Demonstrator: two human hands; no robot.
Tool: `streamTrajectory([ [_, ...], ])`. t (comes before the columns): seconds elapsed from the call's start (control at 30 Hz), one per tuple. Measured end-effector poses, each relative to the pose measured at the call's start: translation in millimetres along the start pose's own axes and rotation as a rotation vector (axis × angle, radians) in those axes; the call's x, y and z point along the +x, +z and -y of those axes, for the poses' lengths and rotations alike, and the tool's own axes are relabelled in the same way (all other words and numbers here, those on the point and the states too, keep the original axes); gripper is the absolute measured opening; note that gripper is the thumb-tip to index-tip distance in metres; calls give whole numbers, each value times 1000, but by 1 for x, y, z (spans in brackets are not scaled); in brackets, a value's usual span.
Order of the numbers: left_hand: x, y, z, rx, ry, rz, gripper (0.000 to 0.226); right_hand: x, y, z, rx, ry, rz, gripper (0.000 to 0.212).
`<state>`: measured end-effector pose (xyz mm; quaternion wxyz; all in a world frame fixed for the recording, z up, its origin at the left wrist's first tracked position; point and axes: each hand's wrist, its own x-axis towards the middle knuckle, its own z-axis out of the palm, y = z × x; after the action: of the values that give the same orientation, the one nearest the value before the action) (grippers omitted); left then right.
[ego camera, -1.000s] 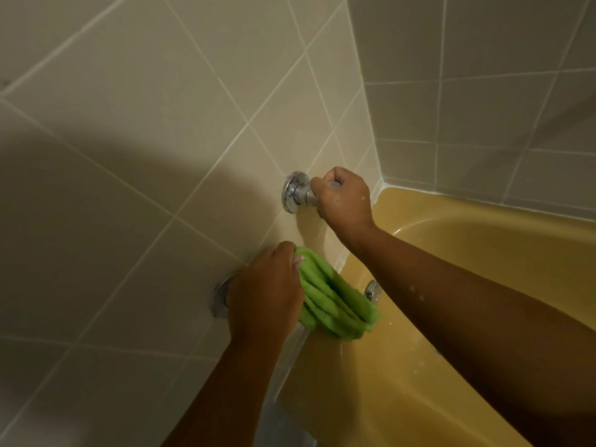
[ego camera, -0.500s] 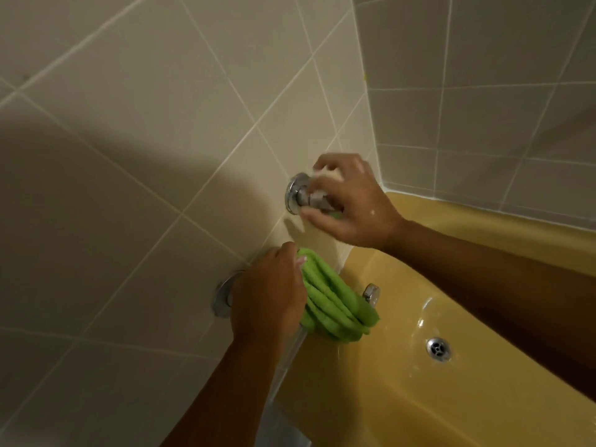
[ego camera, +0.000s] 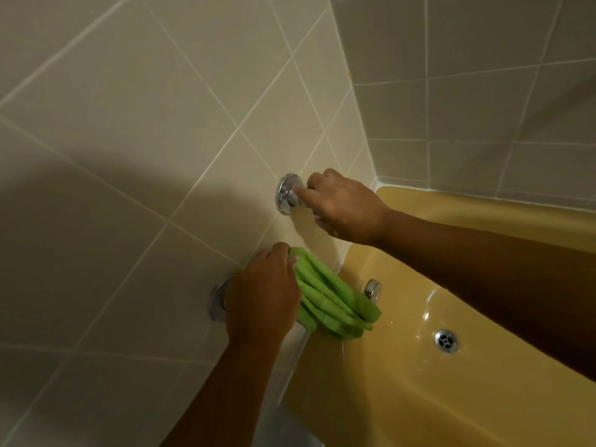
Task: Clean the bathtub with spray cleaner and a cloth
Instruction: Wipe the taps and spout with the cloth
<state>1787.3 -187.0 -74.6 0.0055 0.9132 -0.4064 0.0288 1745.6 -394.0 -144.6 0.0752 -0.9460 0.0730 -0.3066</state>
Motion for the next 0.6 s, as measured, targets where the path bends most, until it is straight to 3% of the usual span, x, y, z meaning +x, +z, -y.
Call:
streamTrajectory([
  [0.07, -1, 0, -1, 10, 5, 3, 33, -5, 5, -5, -54, -93, -31, 44],
  [0.1, -1, 0, 0, 19, 8, 0, 32, -5, 2, -2, 40, -38, -62, 49],
  [0.13, -1, 0, -1, 26, 9, -5, 32, -4, -3, 6, 209, 91, -123, 56],
  [0.2, 0, 1, 0, 36, 14, -11, 33, 0, -9, 20, 606, 526, -266, 71],
  [0.27, -1, 1, -1, 48, 17, -10, 33, 7, -12, 29, 1052, 1034, -175, 91],
  [0.3, -2, -1, -1, 56, 17, -5, 33, 11, -15, 31, 1334, 1205, -70, 90],
  [0.37, -4, -4, -3, 77, 15, 6, 33, 17, -21, 30, 1680, 1334, 13, 51],
  [0.43, -5, -7, -6, 94, 10, 8, 35, 17, -27, 26, 1523, 1251, 0, 19],
  [0.53, -5, -8, -7, 79, 11, 6, 34, 9, -26, 24, 1119, 958, 3, 26],
  [0.6, -5, -7, -7, 52, 22, -8, 32, 3, -23, 27, 932, 868, -43, 37],
])
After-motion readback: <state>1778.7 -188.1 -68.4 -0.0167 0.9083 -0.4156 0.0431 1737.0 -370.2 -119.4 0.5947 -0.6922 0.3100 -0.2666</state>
